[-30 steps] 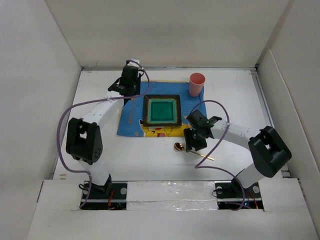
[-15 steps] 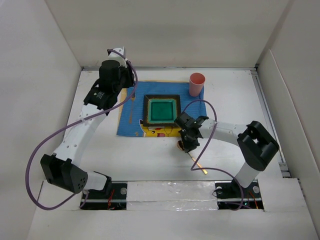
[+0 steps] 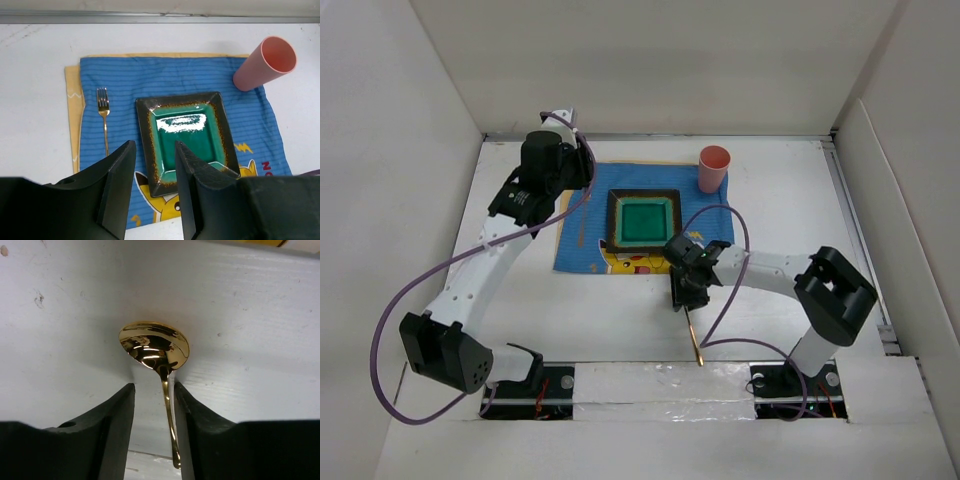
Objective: Set the dinner table for one person
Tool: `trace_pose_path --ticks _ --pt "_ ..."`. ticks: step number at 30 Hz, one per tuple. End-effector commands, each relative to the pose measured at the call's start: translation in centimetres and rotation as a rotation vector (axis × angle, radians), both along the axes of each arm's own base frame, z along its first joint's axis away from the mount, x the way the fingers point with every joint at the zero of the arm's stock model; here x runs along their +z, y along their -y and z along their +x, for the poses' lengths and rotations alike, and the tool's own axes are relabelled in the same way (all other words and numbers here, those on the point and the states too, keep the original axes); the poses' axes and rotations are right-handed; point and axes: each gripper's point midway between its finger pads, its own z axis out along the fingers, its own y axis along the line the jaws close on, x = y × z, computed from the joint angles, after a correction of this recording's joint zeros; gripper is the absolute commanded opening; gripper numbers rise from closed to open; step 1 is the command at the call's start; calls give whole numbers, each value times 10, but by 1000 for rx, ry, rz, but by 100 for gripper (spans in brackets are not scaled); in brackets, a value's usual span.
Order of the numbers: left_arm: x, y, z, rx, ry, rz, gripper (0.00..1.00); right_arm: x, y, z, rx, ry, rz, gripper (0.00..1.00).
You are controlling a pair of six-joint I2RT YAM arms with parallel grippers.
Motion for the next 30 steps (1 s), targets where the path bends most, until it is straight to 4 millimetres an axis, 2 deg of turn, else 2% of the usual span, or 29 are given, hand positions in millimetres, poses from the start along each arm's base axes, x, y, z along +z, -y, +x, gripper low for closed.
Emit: trace_pose_path --ticks 1,4,10,13,14,17,20,23,25,27,28,29,30 --pt "15 2 -12 -20 33 -40 34 -13 14 -10 -38 19 -55 44" --pt "15 0 -17 -15 28 -42 34 -13 12 -20 -34 41 -55 43" --pt "12 -1 -23 -8 9 -62 34 -37 25 -35 -31 37 -169 33" --pt "11 -1 -24 -9 8 -60 34 -46 29 -35 -26 64 -245 11" --pt "12 -1 -25 -8 10 -62 34 -46 27 -35 -23 72 -258 0" --pt "13 -2 -27 -8 14 -64 34 -29 22 -21 -33 137 -249 0" --pt "12 -4 -32 -10 18 -61 34 7 17 6 -42 207 -200 0" --pt "7 -5 -35 -9 12 -62 34 46 18 44 -62 280 -173 0" --pt "5 -6 -36 -8 11 -64 34 62 31 69 -98 314 -190 0" --pt "4 -6 -37 -8 11 -63 34 79 32 96 -106 356 -173 0" --pt "3 -6 -37 -8 10 -62 34 84 43 115 -148 376 -172 0" --pt "4 -3 -39 -18 12 -62 34 92 43 130 -140 399 -172 0" --pt "3 -5 -38 -12 12 -56 34 91 53 149 -153 417 -185 0"
